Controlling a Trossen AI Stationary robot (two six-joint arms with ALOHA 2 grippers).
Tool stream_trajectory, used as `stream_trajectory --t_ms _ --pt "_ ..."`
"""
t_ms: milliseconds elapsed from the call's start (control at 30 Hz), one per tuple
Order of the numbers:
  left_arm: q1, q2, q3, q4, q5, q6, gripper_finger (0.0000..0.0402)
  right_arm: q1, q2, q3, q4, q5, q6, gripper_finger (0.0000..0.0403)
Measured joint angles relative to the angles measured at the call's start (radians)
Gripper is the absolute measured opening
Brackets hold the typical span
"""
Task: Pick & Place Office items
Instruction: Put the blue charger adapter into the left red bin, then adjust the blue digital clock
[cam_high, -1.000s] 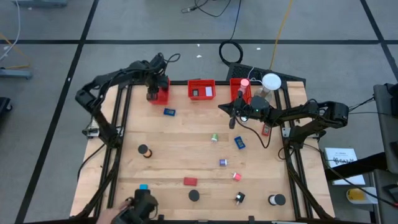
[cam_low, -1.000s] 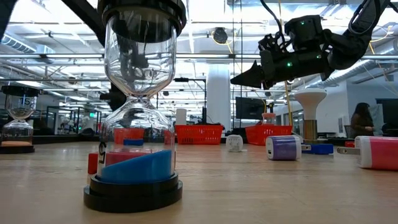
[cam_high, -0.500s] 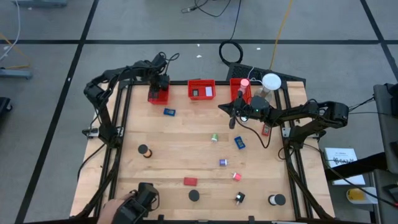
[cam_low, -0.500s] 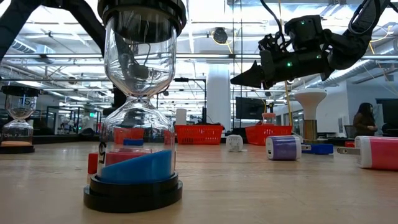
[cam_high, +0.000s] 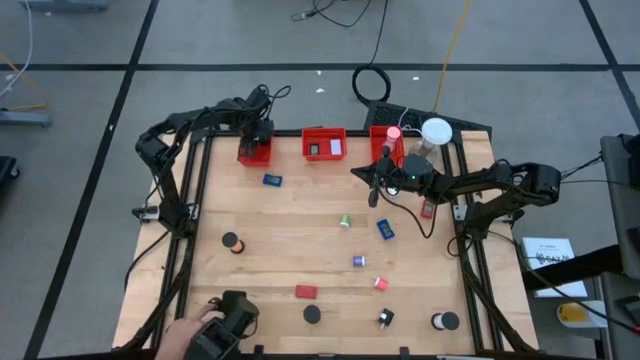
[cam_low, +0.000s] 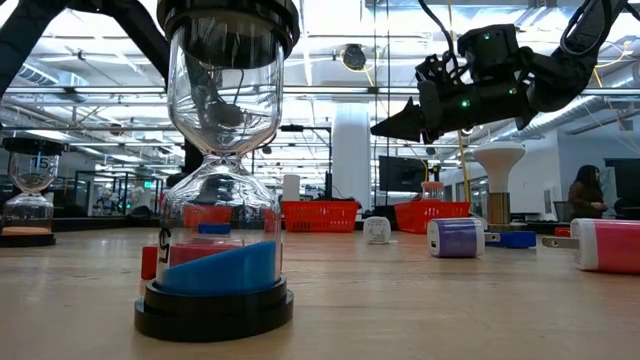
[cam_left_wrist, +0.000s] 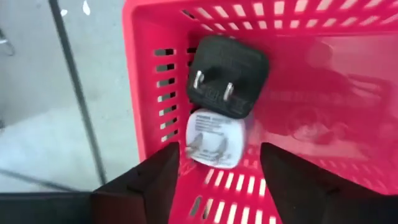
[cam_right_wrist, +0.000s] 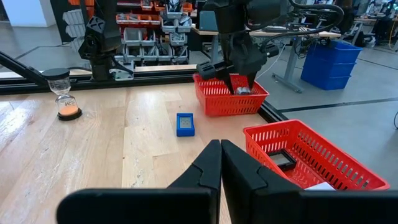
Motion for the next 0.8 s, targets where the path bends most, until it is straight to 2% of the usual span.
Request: stream_trajectory --t_ms 233,800 --pt "-0.023 0.000 0.000 0.007 -0.068 0.001 0.0241 0.000 0.000 0.000 0.000 0.000 0.000 0.0001" --pt "-0.028 0.000 0.000 -0.024 -0.069 -0.103 0.0243 0.000 0.000 0.000 0.000 0.000 0.000 0.0001"
